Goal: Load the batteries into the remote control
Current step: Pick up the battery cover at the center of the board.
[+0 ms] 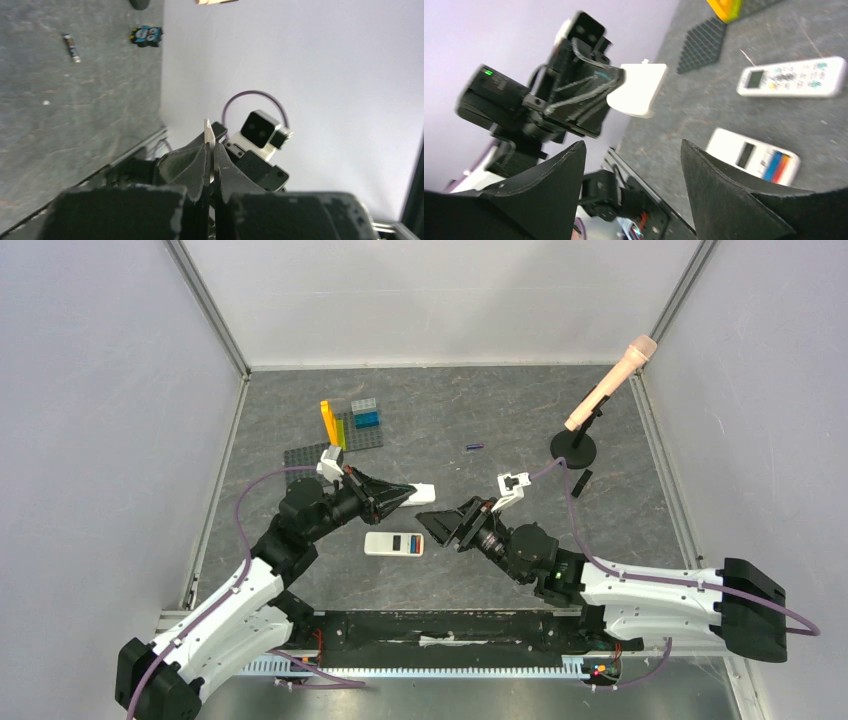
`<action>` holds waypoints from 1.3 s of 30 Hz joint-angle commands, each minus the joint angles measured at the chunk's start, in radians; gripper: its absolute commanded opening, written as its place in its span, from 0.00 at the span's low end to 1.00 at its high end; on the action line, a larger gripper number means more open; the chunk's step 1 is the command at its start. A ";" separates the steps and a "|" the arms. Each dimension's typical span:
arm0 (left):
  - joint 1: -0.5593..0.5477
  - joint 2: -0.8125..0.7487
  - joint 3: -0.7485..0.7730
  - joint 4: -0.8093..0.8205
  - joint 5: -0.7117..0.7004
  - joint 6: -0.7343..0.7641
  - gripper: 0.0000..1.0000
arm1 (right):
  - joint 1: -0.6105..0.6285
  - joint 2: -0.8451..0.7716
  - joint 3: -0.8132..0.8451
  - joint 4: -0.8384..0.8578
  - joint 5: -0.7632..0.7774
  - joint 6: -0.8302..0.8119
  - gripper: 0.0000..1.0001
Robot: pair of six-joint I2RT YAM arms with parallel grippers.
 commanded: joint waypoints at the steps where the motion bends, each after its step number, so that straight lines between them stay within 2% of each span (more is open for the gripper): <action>1: -0.001 -0.041 -0.005 0.156 -0.062 -0.253 0.02 | 0.017 0.046 0.004 0.337 0.072 -0.056 0.71; 5: -0.009 -0.095 0.034 0.131 -0.103 -0.282 0.02 | 0.022 0.082 -0.033 0.521 0.095 -0.076 0.68; 10: -0.014 -0.176 0.075 0.077 -0.191 -0.231 0.02 | 0.024 0.174 -0.009 0.755 0.102 -0.168 0.59; 14: -0.013 -0.195 0.075 0.099 -0.213 -0.223 0.02 | 0.023 0.244 0.082 0.776 0.075 -0.211 0.51; 20: -0.013 -0.195 0.074 0.117 -0.205 -0.223 0.02 | 0.026 0.288 0.103 0.923 -0.014 -0.339 0.53; 24: -0.013 -0.195 0.063 0.132 -0.207 -0.231 0.02 | 0.026 0.308 0.124 0.945 -0.090 -0.391 0.57; 28: -0.013 -0.190 0.051 0.173 -0.196 -0.246 0.02 | 0.025 0.333 0.157 0.919 -0.085 -0.367 0.56; 39: -0.013 -0.253 0.004 0.173 -0.200 -0.239 0.02 | 0.000 0.365 0.192 0.898 -0.073 -0.296 0.37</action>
